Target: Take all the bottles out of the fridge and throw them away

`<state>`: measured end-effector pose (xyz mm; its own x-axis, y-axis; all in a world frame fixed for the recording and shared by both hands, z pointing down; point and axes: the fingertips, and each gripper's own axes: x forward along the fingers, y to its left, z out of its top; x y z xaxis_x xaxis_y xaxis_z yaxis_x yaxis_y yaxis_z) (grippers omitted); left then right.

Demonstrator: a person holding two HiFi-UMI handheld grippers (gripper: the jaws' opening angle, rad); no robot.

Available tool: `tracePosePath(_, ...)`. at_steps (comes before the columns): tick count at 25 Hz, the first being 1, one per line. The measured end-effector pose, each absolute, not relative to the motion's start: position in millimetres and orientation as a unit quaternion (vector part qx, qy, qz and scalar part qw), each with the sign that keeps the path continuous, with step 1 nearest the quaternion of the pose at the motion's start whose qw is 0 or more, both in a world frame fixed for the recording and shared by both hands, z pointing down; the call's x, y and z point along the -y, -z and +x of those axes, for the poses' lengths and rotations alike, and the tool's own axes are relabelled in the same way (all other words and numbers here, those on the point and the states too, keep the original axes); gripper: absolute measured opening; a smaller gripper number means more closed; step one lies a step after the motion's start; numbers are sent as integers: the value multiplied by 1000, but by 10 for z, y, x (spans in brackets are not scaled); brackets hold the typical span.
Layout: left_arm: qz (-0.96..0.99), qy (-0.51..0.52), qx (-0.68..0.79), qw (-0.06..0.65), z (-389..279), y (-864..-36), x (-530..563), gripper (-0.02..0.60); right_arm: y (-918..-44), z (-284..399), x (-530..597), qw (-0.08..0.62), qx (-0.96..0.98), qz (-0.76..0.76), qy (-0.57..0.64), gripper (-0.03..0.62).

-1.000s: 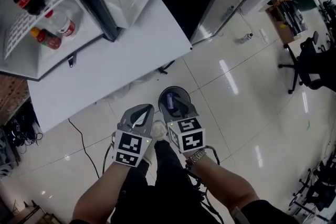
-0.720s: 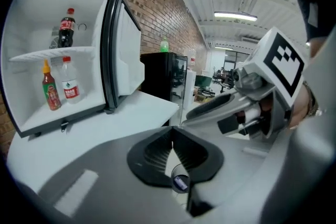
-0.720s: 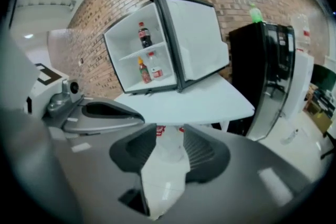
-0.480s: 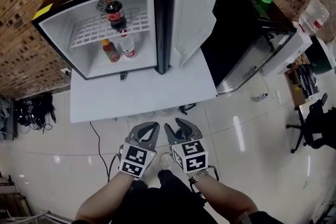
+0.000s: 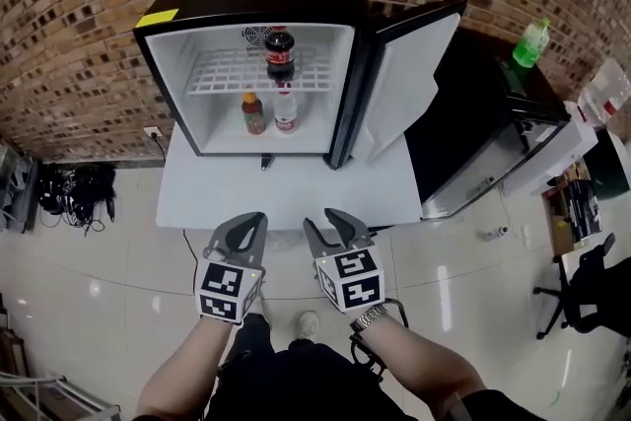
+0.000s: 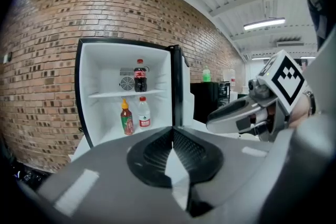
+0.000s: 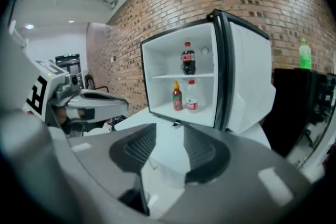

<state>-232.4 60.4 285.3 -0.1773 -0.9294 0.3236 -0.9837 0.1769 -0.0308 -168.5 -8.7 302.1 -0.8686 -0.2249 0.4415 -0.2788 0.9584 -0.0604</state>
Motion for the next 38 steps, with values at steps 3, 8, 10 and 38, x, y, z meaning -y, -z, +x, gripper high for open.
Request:
tracePosePath(3, 627, -112, 763, 109, -2495, -2752, -612, 3, -2814, -1914, 209, 206, 968, 134, -47, 161)
tracePosePath(8, 626, -102, 768, 91, -2812, -2552, -538, 3, -2527, -2307, 352, 193, 971, 137, -24, 164)
tracePosePath(10, 629, -98, 766, 85, -2933, -2485, -472, 3, -2437, -2463, 396, 190, 972, 139, -17, 164)
tracePosePath(38, 692, -80, 717, 22, -4313, -1814, 376, 3, -2053, -4320, 1826, 206, 945, 253, -4, 307)
